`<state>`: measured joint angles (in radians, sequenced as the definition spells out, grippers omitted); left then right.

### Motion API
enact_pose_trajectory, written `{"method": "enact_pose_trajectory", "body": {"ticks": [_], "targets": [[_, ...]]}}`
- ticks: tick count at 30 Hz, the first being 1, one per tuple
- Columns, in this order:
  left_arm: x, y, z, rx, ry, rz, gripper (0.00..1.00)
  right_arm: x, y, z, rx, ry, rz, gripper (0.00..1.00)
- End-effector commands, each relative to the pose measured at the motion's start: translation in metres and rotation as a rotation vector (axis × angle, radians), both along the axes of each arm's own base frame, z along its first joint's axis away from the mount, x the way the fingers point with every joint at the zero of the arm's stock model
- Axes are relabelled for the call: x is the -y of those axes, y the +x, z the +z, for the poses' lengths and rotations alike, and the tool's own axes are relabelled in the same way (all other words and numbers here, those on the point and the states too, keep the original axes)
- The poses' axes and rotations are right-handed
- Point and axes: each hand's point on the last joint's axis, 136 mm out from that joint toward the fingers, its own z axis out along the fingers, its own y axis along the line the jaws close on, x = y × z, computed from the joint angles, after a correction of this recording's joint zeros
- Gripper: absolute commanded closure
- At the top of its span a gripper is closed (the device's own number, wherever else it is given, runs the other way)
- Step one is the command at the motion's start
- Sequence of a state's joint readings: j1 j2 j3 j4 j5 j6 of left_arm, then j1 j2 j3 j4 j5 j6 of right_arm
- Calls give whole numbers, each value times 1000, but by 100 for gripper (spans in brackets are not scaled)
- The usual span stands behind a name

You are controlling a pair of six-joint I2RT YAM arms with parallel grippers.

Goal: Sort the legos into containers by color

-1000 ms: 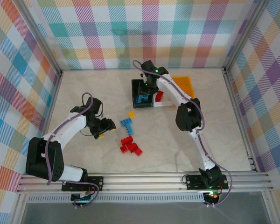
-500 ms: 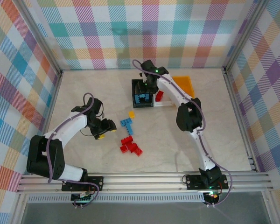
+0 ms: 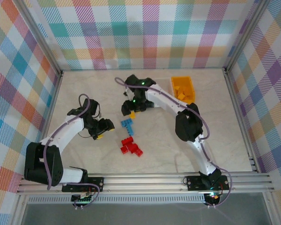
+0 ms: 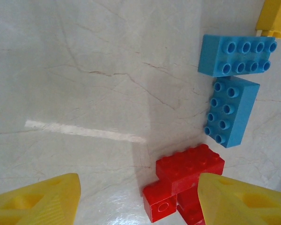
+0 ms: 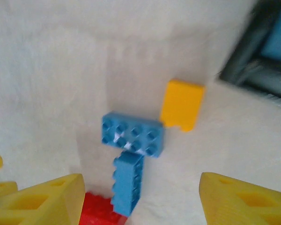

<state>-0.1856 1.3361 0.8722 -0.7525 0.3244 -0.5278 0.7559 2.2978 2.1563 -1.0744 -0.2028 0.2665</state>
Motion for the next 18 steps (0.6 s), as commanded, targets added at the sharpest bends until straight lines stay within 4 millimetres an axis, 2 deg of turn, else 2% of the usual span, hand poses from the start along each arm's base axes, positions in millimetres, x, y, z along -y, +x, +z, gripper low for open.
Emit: {"method": "enact_pose_trajectory", "body": {"ticks": [1,5,12,18], "targets": [[-8,-7,1,7,-11,50,32,-4,-29,-1,-76,1,35,32],[-13,-11,1,23,-26,78,31,-3,-41,-17,-99,-57,50,29],[-13,-20,-5,25,-40,95,29,7,-43,-32,-110,-123,53,25],[-13,-22,-9,19,-46,105,29,6,-42,-44,-122,-138,56,24]]}}
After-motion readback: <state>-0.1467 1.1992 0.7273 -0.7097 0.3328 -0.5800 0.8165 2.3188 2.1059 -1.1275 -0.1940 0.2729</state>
